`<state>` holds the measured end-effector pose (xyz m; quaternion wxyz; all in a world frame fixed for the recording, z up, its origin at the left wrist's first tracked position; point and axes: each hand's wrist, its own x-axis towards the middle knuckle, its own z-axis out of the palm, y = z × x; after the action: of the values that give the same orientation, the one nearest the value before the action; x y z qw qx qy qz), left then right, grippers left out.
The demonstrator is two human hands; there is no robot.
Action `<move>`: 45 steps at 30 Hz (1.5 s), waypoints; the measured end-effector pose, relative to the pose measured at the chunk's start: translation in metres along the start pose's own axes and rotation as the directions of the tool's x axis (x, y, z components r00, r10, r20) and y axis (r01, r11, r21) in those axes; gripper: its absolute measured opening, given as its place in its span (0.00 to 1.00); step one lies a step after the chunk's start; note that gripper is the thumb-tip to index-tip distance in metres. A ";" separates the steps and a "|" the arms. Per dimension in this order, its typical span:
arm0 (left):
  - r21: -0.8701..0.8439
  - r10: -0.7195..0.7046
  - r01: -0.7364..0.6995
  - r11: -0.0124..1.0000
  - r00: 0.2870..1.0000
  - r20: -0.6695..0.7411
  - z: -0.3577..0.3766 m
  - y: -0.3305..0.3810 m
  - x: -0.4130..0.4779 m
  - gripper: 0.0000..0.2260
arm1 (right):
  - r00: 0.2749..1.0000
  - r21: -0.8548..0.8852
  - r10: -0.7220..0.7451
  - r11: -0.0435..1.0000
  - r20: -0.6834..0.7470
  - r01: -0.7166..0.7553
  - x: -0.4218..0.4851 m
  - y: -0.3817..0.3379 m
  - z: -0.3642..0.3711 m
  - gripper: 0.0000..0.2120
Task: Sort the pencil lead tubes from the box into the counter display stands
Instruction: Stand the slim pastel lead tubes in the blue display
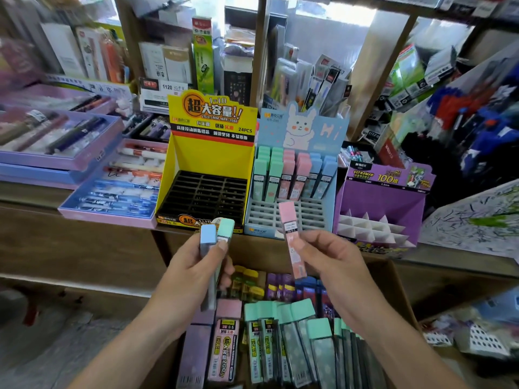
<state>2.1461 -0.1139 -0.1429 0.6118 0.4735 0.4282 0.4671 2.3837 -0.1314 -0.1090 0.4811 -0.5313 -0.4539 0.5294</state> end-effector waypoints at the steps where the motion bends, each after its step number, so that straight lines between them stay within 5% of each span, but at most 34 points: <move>1: 0.010 0.016 -0.016 1.000 1.000 -0.007 0.000 -0.001 0.001 0.07 | 1.000 -0.009 -0.018 1.000 -0.018 0.018 0.003 -0.005 0.001 0.14; 7: 0.032 0.041 -0.039 0.999 0.997 -0.061 0.001 -0.004 0.006 0.05 | 0.970 -0.167 -0.225 0.964 -0.091 0.207 0.026 -0.019 0.003 0.03; 15: 0.019 -0.034 0.036 0.999 0.994 -0.103 0.000 -0.003 0.007 0.07 | 0.872 -0.460 -0.456 0.822 -0.178 0.336 0.071 -0.030 0.002 0.06; 31: -0.073 -0.088 0.081 0.994 0.990 -0.110 -0.002 -0.001 0.010 0.05 | 0.884 -0.705 -0.449 0.669 -0.131 0.235 0.098 -0.031 0.001 0.07; 45: -0.064 0.003 -0.006 0.998 0.998 -0.058 -0.006 -0.008 0.011 0.05 | 0.917 -0.672 -0.355 0.726 -0.182 0.148 0.107 -0.023 0.013 0.03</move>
<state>2.1438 -0.1031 -0.1524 0.6128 0.4409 0.4296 0.4954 2.3742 -0.0219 -0.0992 0.3994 -0.6701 -0.5984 0.1828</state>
